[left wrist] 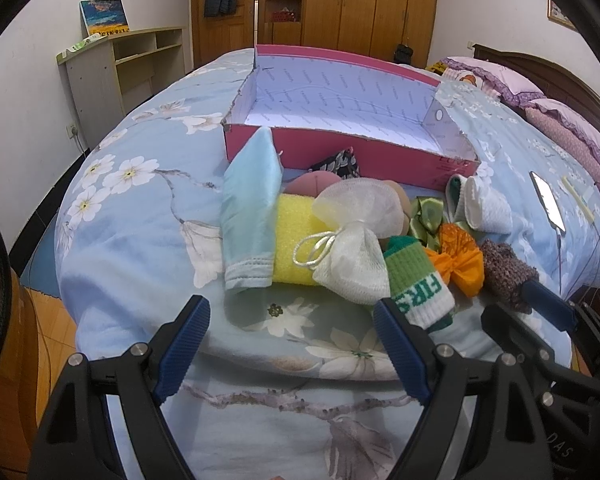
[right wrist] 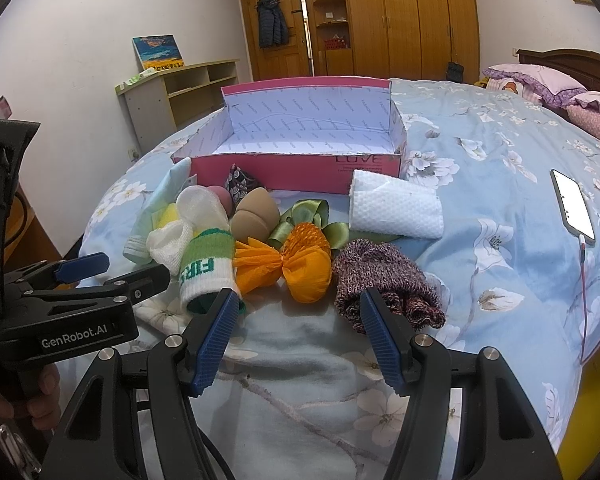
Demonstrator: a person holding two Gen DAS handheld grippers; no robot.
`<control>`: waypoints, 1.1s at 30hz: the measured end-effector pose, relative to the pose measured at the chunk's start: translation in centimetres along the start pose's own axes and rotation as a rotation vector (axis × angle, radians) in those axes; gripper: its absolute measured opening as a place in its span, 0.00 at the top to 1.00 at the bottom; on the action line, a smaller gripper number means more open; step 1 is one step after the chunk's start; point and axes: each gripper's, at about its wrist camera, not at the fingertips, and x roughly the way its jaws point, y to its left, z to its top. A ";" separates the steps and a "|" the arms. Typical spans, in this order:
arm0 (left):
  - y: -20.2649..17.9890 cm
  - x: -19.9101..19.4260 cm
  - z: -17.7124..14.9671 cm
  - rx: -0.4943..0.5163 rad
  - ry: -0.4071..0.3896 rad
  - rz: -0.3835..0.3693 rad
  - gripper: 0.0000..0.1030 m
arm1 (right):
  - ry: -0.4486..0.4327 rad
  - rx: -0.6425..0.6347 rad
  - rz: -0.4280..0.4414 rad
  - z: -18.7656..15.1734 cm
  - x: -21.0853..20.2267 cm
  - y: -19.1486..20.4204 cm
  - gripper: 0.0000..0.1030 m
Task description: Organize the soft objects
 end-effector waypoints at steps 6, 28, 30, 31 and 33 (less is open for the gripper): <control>0.0 0.0 0.0 0.000 0.000 0.000 0.15 | 0.001 0.000 0.000 0.0 0.0 0.0 0.37; 1.9 -0.4 2.3 0.002 -0.017 -0.013 0.15 | -0.016 -0.035 -0.007 2.0 -0.8 -0.9 0.37; 2.2 -0.3 2.7 -0.006 -0.021 -0.010 0.15 | -0.010 -0.027 -0.003 2.2 -0.7 -1.1 0.37; 2.3 -0.3 3.0 -0.008 -0.024 -0.005 0.15 | -0.007 -0.025 -0.002 2.2 -0.6 -1.3 0.37; 2.6 -0.2 3.4 -0.008 -0.029 0.001 0.15 | -0.001 -0.024 -0.002 2.3 -0.5 -1.5 0.37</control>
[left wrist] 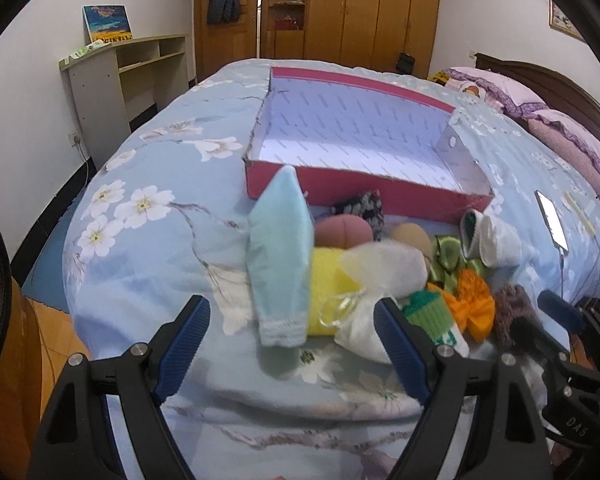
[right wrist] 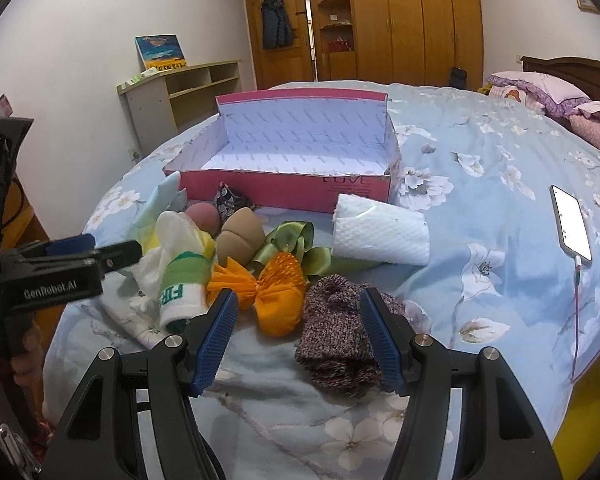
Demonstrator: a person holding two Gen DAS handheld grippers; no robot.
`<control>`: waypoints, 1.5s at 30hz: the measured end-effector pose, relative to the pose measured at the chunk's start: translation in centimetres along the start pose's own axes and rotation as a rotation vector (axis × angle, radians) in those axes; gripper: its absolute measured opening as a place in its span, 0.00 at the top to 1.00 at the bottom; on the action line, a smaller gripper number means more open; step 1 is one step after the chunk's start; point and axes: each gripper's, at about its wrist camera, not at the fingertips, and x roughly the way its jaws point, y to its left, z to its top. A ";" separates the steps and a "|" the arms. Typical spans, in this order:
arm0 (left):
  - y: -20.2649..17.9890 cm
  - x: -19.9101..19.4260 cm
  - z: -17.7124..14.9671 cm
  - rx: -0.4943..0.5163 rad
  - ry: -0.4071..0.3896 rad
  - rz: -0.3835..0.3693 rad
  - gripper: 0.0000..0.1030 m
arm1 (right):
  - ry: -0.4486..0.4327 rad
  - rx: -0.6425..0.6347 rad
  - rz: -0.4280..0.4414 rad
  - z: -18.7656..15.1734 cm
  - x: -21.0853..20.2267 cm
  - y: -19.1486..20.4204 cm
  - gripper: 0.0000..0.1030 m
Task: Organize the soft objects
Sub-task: 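Grasp the light-blue mask with the left tool while the right tool grasps the white towel roll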
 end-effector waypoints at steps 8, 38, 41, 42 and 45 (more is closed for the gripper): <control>0.5 0.6 1.7 -0.020 -0.005 -0.002 0.15 | 0.010 -0.003 -0.007 0.7 0.4 -0.6 0.37; 1.3 7.3 4.1 -0.015 0.092 -0.015 0.62 | 0.097 0.083 -0.060 3.6 5.3 -5.0 0.34; 1.5 7.8 4.1 -0.025 0.099 -0.020 0.62 | 0.103 0.085 -0.058 4.0 6.1 -5.2 0.33; 1.6 7.9 4.1 -0.029 0.101 -0.022 0.62 | 0.106 0.085 -0.063 4.2 6.4 -5.2 0.33; 1.9 8.1 4.1 -0.038 0.106 -0.029 0.62 | 0.120 0.091 -0.074 4.5 7.3 -5.3 0.33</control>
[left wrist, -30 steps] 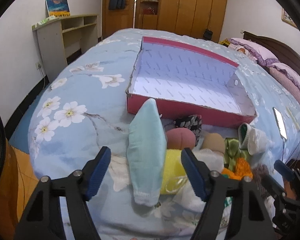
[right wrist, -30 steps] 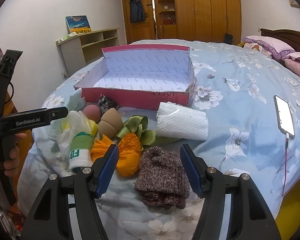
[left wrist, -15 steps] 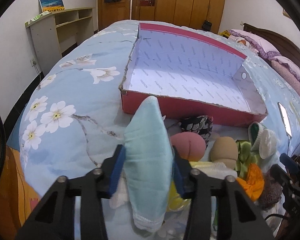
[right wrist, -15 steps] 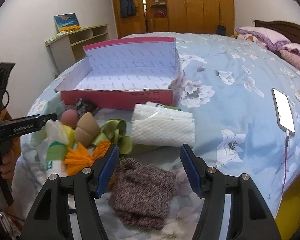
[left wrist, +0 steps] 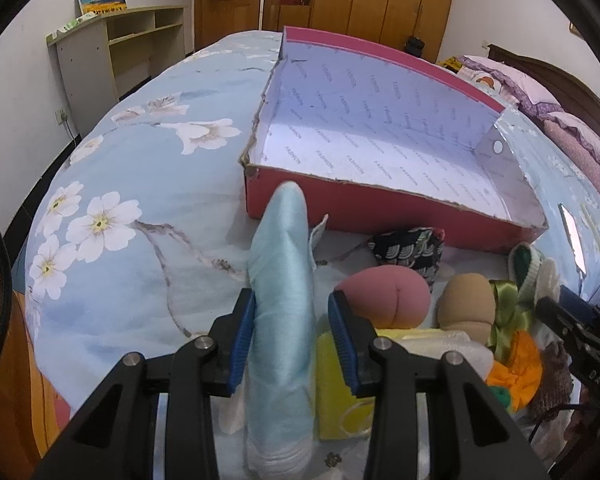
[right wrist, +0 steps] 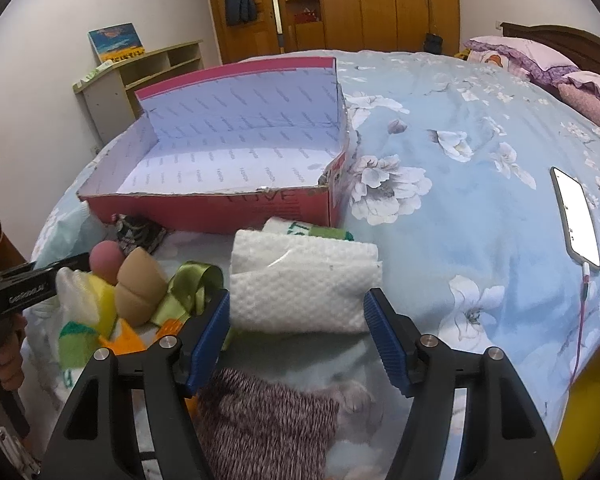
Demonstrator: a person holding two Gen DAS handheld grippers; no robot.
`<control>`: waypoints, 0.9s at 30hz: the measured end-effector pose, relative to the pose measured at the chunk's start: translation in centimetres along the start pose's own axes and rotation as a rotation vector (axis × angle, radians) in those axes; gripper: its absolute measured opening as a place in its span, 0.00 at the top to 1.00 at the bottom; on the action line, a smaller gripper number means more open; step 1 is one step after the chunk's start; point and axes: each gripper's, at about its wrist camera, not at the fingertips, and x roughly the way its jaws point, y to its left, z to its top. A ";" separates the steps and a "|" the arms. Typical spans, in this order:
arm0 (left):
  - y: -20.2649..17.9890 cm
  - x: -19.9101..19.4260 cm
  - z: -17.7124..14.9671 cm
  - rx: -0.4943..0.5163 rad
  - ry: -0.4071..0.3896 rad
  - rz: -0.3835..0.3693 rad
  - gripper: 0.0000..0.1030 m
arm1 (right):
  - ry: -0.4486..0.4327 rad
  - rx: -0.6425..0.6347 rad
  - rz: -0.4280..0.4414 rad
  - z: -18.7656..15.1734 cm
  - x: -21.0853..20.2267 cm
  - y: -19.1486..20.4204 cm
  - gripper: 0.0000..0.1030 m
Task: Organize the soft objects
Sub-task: 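Grasp the light-blue mask with the left tool while the right tool grasps the white towel roll, then carry the mask and towel roll into the box, right tool releasing the towel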
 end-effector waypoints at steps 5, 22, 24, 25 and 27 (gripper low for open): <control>0.2 -0.3 -0.1 0.000 -0.012 -0.017 0.70 | 0.010 0.004 -0.011 0.3 0.4 0.0 0.35; 0.1 -3.8 -0.4 0.004 -0.090 -0.047 0.77 | -0.100 -0.054 0.011 -0.5 -3.2 1.3 0.67; 0.1 -4.5 -0.4 0.004 -0.105 -0.047 0.77 | -0.118 -0.062 0.012 -0.5 -3.9 1.6 0.67; 0.1 -4.8 -0.4 0.004 -0.113 -0.048 0.77 | -0.131 -0.068 0.014 -0.4 -4.3 1.8 0.67; 0.0 -5.4 -0.1 0.007 -0.127 -0.049 0.77 | -0.147 -0.079 0.023 -0.2 -5.0 2.1 0.67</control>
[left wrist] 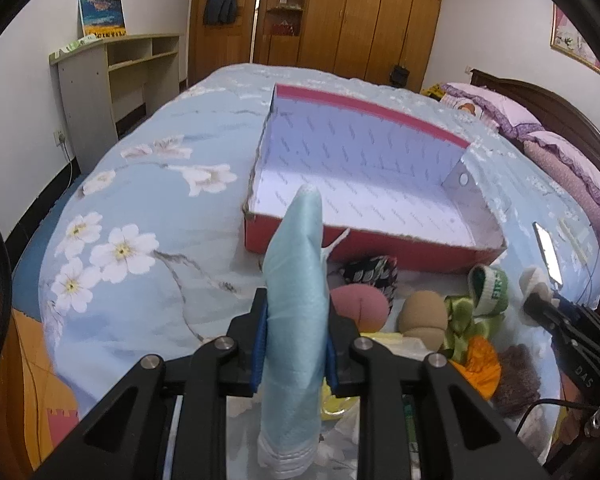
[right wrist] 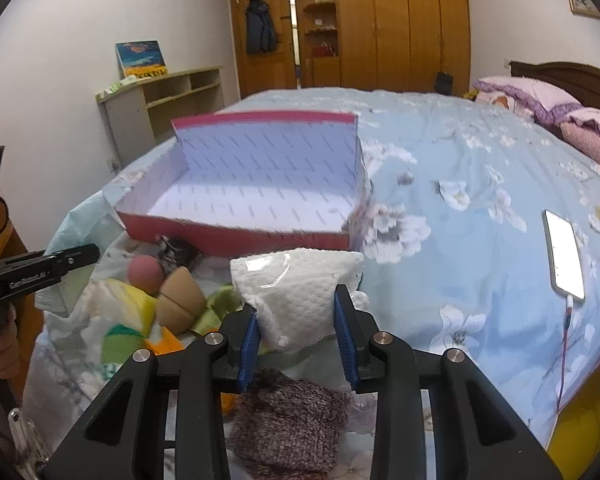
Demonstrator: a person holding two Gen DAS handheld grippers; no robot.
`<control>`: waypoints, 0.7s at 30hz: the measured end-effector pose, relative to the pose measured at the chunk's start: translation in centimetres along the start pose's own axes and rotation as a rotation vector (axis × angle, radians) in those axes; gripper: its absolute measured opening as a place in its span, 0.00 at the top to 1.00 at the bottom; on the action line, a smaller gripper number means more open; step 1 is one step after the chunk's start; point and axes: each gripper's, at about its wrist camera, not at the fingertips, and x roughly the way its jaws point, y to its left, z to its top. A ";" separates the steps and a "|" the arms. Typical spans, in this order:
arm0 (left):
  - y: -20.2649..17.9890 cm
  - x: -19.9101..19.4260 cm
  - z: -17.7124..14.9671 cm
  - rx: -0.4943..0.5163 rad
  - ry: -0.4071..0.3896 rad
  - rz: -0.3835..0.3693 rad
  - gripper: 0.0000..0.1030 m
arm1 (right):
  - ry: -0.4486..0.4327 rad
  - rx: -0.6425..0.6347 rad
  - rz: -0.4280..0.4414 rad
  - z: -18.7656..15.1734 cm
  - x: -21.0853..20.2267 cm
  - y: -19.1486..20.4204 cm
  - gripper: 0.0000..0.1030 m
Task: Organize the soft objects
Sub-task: 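Carry the mask and towel roll into the box, right tool releasing the towel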
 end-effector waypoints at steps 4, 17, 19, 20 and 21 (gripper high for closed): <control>-0.4 -0.9 0.7 0.013 -0.027 -0.001 0.77 | -0.021 -0.018 0.012 0.7 -0.7 0.5 0.67; -1.8 -0.5 3.9 0.045 -0.057 -0.020 0.77 | -0.022 -0.024 0.042 2.2 0.2 0.6 0.66; -2.0 -0.3 4.5 0.044 -0.058 -0.026 0.77 | -0.024 -0.028 0.043 2.6 0.4 0.7 0.66; -2.0 -0.1 4.7 0.044 -0.058 -0.028 0.77 | -0.026 -0.031 0.044 2.8 0.5 0.7 0.66; -2.1 0.0 5.0 0.044 -0.058 -0.031 0.77 | -0.028 -0.034 0.044 3.1 0.7 0.7 0.66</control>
